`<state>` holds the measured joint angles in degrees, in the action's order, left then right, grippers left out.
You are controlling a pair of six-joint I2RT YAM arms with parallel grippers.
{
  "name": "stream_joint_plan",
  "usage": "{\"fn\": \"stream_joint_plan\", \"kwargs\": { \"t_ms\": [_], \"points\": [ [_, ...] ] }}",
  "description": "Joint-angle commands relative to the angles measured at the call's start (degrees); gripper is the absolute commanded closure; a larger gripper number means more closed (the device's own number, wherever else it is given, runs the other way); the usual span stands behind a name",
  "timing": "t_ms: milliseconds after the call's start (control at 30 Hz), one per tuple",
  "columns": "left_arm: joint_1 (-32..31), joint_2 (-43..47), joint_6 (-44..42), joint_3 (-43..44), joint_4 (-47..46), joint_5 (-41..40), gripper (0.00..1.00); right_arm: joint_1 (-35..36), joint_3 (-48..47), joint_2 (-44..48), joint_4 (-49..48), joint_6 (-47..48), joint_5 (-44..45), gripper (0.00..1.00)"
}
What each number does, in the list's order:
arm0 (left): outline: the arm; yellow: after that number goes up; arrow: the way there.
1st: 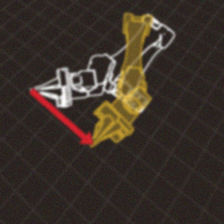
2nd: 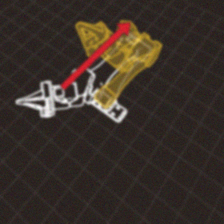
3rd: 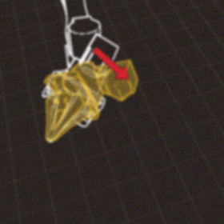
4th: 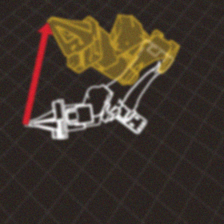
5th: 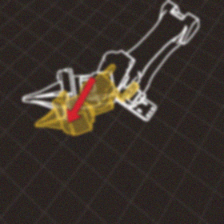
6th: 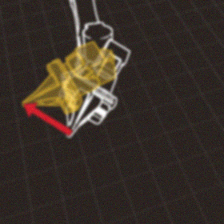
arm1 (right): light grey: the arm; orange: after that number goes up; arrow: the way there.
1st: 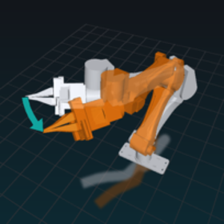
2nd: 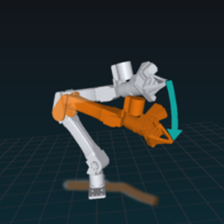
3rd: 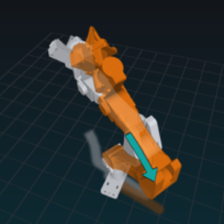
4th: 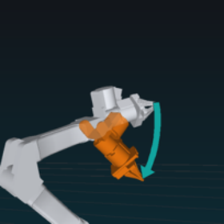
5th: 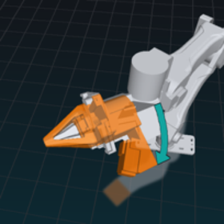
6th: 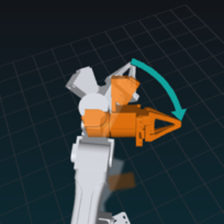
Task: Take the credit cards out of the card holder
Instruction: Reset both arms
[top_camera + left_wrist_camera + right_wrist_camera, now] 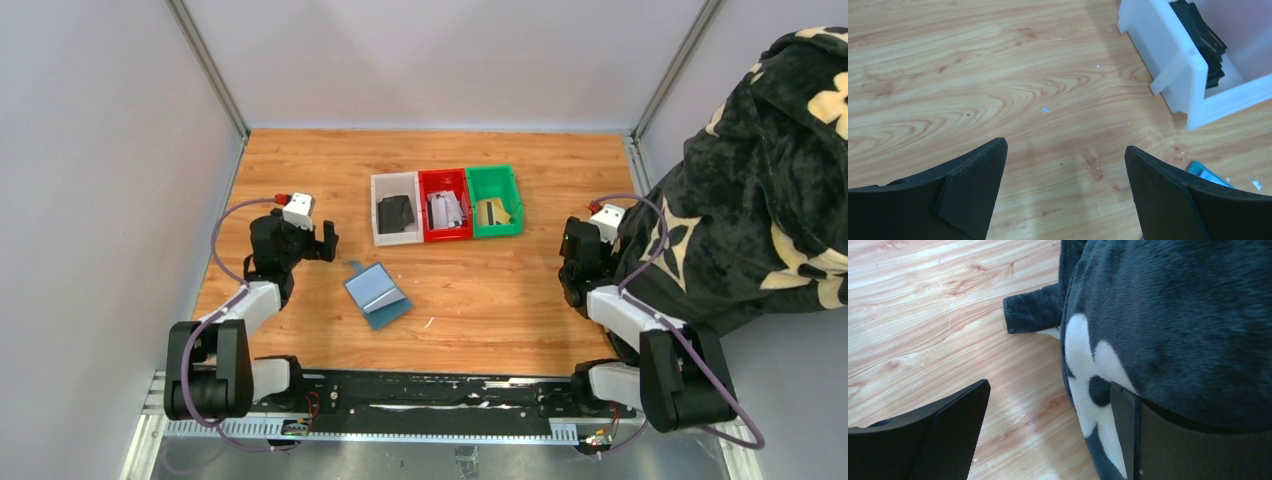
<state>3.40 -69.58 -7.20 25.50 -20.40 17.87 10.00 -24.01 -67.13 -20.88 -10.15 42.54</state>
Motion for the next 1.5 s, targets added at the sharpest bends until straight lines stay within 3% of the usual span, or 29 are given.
{"fn": "stream_joint_plan", "kwargs": {
  "t_ms": [0,200,267,433,567,600,700,767,800,933,1000,1100,1133,1167,1200,1300,1467],
  "points": [
    [1.08,-1.79,4.43,-2.24,-16.09,-2.13,0.00,-1.53,2.12,-4.71,-11.58,5.34,1.46,0.06],
    [1.70,-7.91,6.82,-10.19,-35.11,-3.96,0.00,-1.60,3.27,-11.06,-21.63,8.07,0.83,0.06],
    [1.70,-6.63,5.77,-9.60,-31.59,-3.99,0.00,-1.68,3.43,-12.63,-23.83,8.80,-0.63,0.06],
    [1.61,-5.50,6.87,-15.32,-40.86,-8.36,0.00,-0.66,3.38,-11.61,-22.95,9.83,-1.87,0.07],
    [1.36,-11.06,8.69,-20.92,-57.54,-9.46,0.00,3.42,10.03,-10.18,-35.87,16.50,-1.66,0.07],
    [1.35,-11.73,9.39,-20.28,-57.33,-10.69,0.00,4.45,10.95,-10.62,-38.19,18.19,-1.62,0.08],
    [-0.26,-7.19,8.36,-16.69,-43.03,-16.32,0.00,5.73,11.97,-11.98,-42.59,20.78,-1.52,0.14],
    [-0.59,-9.18,9.12,-17.24,-47.27,-17.71,0.00,6.03,12.89,-11.57,-44.12,21.42,-2.20,0.15],
    [-0.59,-9.64,9.21,-17.60,-48.59,-17.74,0.00,6.97,14.05,-11.01,-45.49,21.88,-1.98,0.11],
    [-0.59,-8.76,9.28,-17.42,-47.02,-17.75,0.00,7.95,15.41,-10.20,-46.18,22.53,-3.67,0.10],
    [-0.59,-9.13,9.39,-17.65,-47.93,-17.71,0.00,5.80,13.63,-10.58,-43.12,22.40,-8.34,0.09],
    [-0.59,-8.64,9.31,-17.48,-46.74,-17.74,0.00,-2.94,8.58,-10.71,-31.45,17.69,-25.36,0.09],
    [-0.63,-8.75,9.31,-17.50,-47.21,-17.70,0.00,-5.79,9.06,-11.20,-31.63,15.72,-29.40,0.08],
    [-0.59,-8.87,9.31,-17.60,-47.41,-17.69,0.00,-6.14,11.17,-13.77,-39.38,16.37,-30.42,0.08],
    [-0.59,-8.84,9.25,-17.62,-47.43,-17.74,0.00,-5.44,12.42,-15.08,-43.14,17.82,-29.91,0.08],
    [-0.59,-8.91,8.91,-17.18,-46.83,-17.48,0.00,-5.41,10.23,-13.58,-36.14,16.54,-29.07,0.06],
    [-0.73,-8.84,8.61,-16.95,-46.19,-17.02,0.00,-5.70,11.14,-13.47,-38.24,15.54,-26.18,0.06]
  ]
}}
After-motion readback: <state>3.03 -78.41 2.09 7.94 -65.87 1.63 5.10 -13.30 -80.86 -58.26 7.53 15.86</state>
